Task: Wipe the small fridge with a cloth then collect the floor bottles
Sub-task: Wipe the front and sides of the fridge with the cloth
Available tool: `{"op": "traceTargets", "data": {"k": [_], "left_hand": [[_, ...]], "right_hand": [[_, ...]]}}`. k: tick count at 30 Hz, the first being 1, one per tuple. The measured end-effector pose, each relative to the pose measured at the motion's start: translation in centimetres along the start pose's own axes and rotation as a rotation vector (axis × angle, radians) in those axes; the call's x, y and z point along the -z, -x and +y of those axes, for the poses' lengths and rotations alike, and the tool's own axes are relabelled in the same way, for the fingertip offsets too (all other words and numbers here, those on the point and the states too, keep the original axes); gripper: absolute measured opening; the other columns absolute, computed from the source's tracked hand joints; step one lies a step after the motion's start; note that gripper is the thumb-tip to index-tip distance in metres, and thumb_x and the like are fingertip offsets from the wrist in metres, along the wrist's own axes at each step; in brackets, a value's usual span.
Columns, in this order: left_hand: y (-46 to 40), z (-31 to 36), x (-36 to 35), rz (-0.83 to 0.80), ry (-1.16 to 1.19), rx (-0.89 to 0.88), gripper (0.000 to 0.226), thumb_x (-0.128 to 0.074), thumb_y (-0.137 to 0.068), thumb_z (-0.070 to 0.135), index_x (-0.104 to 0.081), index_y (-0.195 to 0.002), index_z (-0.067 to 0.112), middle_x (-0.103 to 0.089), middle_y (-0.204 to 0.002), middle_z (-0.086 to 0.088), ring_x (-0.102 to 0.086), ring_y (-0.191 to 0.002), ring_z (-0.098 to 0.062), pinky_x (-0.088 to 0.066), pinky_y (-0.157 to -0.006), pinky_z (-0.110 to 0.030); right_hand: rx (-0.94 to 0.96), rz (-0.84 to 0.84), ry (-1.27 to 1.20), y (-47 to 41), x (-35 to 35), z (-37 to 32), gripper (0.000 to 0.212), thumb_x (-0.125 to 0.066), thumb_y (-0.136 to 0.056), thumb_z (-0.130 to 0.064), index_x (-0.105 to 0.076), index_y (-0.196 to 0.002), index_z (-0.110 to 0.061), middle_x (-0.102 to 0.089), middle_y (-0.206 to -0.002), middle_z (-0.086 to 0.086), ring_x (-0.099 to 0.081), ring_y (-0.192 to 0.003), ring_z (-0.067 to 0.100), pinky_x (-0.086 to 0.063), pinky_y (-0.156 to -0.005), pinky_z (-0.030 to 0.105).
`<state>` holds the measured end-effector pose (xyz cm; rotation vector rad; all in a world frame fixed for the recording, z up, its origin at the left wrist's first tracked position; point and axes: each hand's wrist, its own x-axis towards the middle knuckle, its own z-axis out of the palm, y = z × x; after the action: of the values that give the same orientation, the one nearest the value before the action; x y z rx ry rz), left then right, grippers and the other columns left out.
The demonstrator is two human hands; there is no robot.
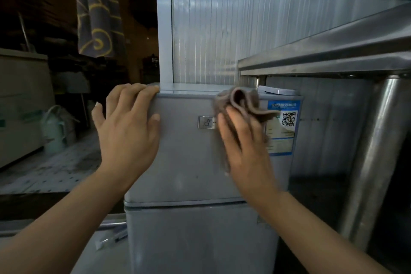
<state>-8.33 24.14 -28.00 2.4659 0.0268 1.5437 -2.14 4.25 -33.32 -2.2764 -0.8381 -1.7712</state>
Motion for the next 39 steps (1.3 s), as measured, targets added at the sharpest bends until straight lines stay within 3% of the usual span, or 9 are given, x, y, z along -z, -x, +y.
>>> {"op": "traceTargets", "data": {"k": [7, 10, 14, 18, 22, 25, 27, 30, 39], "left_hand": [[-0.3, -2.4, 1.7, -0.058, 0.023, -0.089, 0.055, -0.058, -0.082, 0.02, -0.043, -0.135, 0.017, -0.047, -0.137, -0.006, -0.036, -0.13, -0.025, -0.025, -0.107, -0.052], [-0.1, -3.9, 2.5, -0.08, -0.015, -0.084, 0.064, -0.067, -0.077, 0.016, -0.043, -0.136, 0.018, -0.043, -0.141, -0.005, -0.035, -0.132, -0.025, -0.025, -0.108, -0.054], [-0.2, -4.6, 3.2, -0.133, 0.08, -0.065, 0.071, -0.066, -0.077, 0.005, -0.039, -0.139, 0.022, -0.042, -0.143, -0.001, -0.036, -0.132, -0.02, -0.023, -0.109, -0.042], [-0.3, -4.7, 4.0, -0.18, 0.268, 0.024, 0.072, -0.055, -0.079, -0.008, -0.035, -0.139, 0.026, -0.045, -0.141, 0.003, -0.046, -0.084, -0.015, -0.041, -0.088, -0.034], [-0.1, -5.3, 4.6, -0.243, 0.339, -0.002, 0.074, -0.052, -0.081, -0.01, -0.028, -0.141, 0.026, -0.042, -0.143, 0.007, -0.051, -0.093, -0.013, -0.039, -0.08, -0.02], [0.3, -6.8, 5.3, -0.255, 0.254, -0.028, 0.074, -0.056, -0.084, -0.001, -0.024, -0.144, 0.028, -0.037, -0.147, 0.008, -0.049, -0.085, -0.013, -0.035, -0.082, -0.024], [0.8, -8.2, 5.7, -0.246, 0.223, -0.005, 0.074, -0.057, -0.084, 0.002, -0.023, -0.144, 0.029, -0.036, -0.146, 0.007, -0.052, -0.103, -0.019, -0.034, -0.088, -0.027], [2.0, -9.5, 5.7, -0.241, 0.211, 0.047, 0.073, -0.058, -0.083, 0.002, -0.025, -0.143, 0.027, -0.038, -0.144, 0.006, -0.054, -0.106, -0.031, -0.034, -0.086, -0.027], [4.9, -11.2, 4.6, -0.22, 0.282, 0.093, 0.069, -0.058, -0.083, 0.002, -0.029, -0.14, 0.027, -0.043, -0.136, 0.012, -0.042, -0.111, 0.0, -0.033, -0.088, -0.02]], "right_hand": [[0.037, -0.019, 0.025, -0.2, 1.0, 2.8, 0.07, -0.063, -0.078, -0.021, -0.035, -0.141, -0.016, -0.024, -0.143, 0.006, -0.029, -0.124, 0.033, -0.034, -0.104, 0.049], [-0.141, 0.073, -0.087, -0.3, 0.9, 1.5, 0.055, -0.059, -0.079, -0.011, -0.051, -0.134, -0.006, -0.026, -0.136, 0.006, -0.029, -0.118, 0.035, -0.04, -0.098, 0.047], [-0.053, 0.197, -0.188, -2.3, -0.6, -1.9, 0.035, -0.058, -0.084, -0.005, -0.063, -0.118, 0.001, -0.035, -0.125, 0.007, -0.034, -0.104, 0.031, -0.042, -0.089, 0.038], [0.047, 0.266, -0.23, -4.2, -1.7, -4.8, 0.026, -0.059, -0.089, -0.007, -0.068, -0.113, 0.0, -0.046, -0.121, 0.006, -0.038, -0.095, 0.029, -0.039, -0.082, 0.038], [0.228, 0.15, -0.246, -6.7, -2.9, -8.7, 0.03, -0.067, -0.087, -0.012, -0.067, -0.116, -0.006, -0.063, -0.12, 0.014, -0.041, -0.1, 0.03, -0.046, -0.082, 0.043], [0.356, 0.07, -0.166, -8.3, -2.8, -8.1, 0.034, -0.065, -0.086, -0.019, -0.064, -0.12, -0.015, -0.047, -0.132, 0.005, -0.038, -0.103, 0.029, -0.039, -0.081, 0.043], [0.359, 0.056, -0.133, -8.4, -2.7, -8.0, 0.039, -0.061, -0.086, -0.021, -0.06, -0.125, -0.019, -0.036, -0.135, 0.001, -0.035, -0.108, 0.029, -0.033, -0.086, 0.041], [0.395, 0.054, -0.127, -8.5, -3.3, -10.2, 0.039, -0.058, -0.086, -0.02, -0.062, -0.125, -0.018, -0.049, -0.139, 0.002, -0.034, -0.116, 0.029, -0.029, -0.097, 0.043], [0.634, -0.188, -0.01, 0.5, -5.6, -12.4, 0.042, -0.063, -0.069, -0.024, -0.069, -0.111, -0.02, -0.06, -0.129, -0.001, -0.035, -0.128, 0.029, -0.012, -0.114, 0.05]]}}
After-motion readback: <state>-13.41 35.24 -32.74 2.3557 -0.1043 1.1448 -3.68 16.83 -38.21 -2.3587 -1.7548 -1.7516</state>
